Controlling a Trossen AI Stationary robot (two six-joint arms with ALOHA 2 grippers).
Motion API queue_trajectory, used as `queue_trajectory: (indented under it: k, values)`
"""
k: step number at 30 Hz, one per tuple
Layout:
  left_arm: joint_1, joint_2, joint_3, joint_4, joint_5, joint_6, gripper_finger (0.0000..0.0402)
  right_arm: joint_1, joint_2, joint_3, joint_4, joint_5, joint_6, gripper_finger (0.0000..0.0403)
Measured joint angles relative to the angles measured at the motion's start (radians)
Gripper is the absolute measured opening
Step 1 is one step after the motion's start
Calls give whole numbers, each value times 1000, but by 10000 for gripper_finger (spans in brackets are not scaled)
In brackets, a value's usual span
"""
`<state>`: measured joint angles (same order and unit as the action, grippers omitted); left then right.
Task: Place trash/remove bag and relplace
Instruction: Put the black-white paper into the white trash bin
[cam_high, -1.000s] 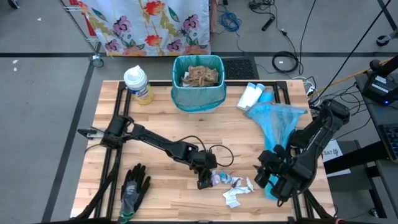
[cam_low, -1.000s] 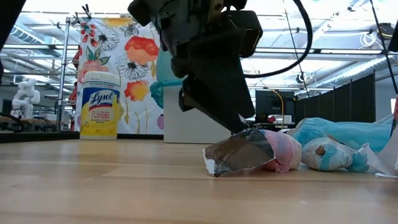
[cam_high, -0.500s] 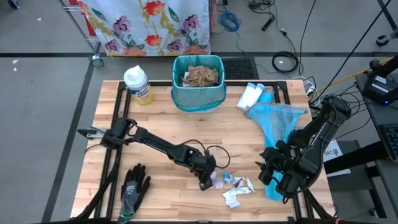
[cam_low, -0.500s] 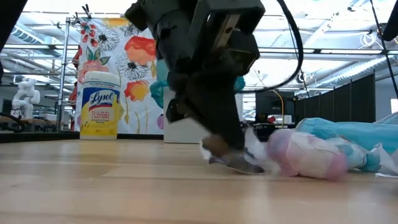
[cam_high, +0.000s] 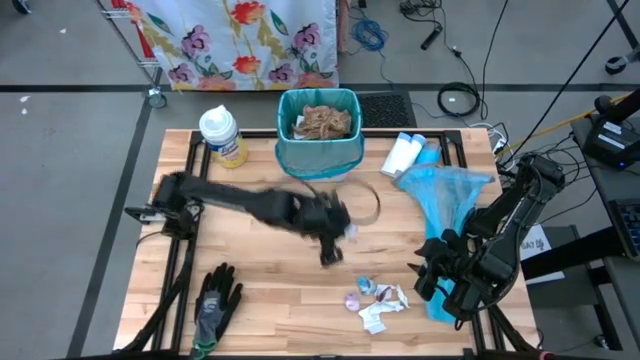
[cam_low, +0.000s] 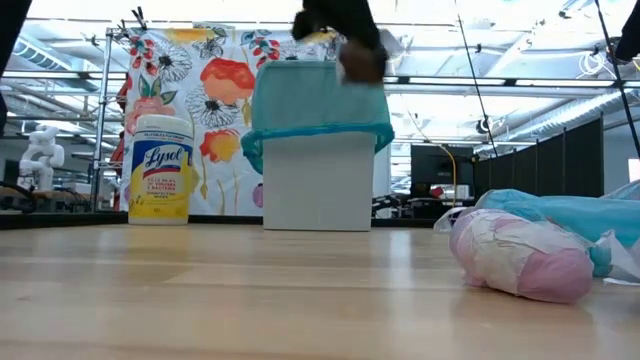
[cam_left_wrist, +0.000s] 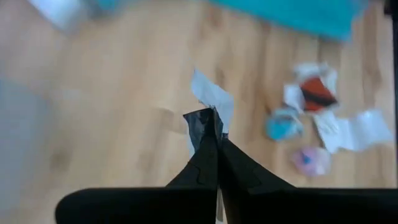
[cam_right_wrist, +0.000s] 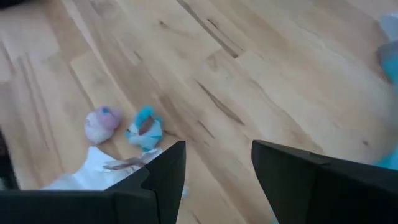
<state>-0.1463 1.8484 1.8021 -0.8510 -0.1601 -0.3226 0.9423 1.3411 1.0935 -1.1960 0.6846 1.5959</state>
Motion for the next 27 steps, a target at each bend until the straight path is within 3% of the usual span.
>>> queue_trajectory:
  k: [9,16,27]
  values:
    - [289,-230,74,11,-21,271,1,-67,27,0,98,22,63,176]
    - [519,-275,74,-2,-23,312,4,-145,45,0,128,22,142,176]
    - [656,-249,72,-27,59,439,111,-268,44,0,234,23,145,176]
